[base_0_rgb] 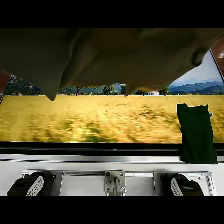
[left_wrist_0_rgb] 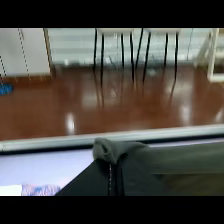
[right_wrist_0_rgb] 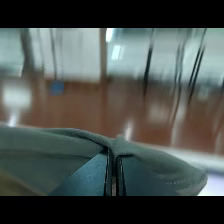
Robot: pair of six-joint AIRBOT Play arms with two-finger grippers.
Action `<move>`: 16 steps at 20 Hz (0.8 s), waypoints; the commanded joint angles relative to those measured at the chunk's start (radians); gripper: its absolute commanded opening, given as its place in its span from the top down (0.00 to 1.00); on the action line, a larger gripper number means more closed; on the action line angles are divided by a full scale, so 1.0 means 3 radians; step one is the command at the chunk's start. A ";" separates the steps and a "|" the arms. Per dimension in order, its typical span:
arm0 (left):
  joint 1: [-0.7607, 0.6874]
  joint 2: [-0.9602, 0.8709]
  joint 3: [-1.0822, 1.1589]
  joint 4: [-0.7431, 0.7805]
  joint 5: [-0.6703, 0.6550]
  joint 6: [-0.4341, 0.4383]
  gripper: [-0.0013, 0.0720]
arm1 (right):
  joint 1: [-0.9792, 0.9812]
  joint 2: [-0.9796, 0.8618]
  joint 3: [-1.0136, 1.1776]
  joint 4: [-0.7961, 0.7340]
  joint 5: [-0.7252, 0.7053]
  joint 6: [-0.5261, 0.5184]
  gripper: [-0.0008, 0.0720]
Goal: Fold the shirts.
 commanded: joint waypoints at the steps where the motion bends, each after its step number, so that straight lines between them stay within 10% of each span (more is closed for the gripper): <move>1: 0.0003 0.0406 0.0355 0.0158 0.0051 -0.0207 0.93 | 0.0001 0.0579 0.0182 -0.0247 0.0024 0.0422 0.91; 8: 0.0003 0.0546 0.0196 0.0767 -0.1350 -0.0270 0.93 | 0.0001 0.0640 0.0182 -0.0893 0.0623 0.0683 0.91; 16: 0.0003 0.0511 -0.1607 0.0783 -0.1436 -0.0271 0.93 | 0.0009 -0.0599 -0.0071 -0.0820 0.1912 0.0684 0.91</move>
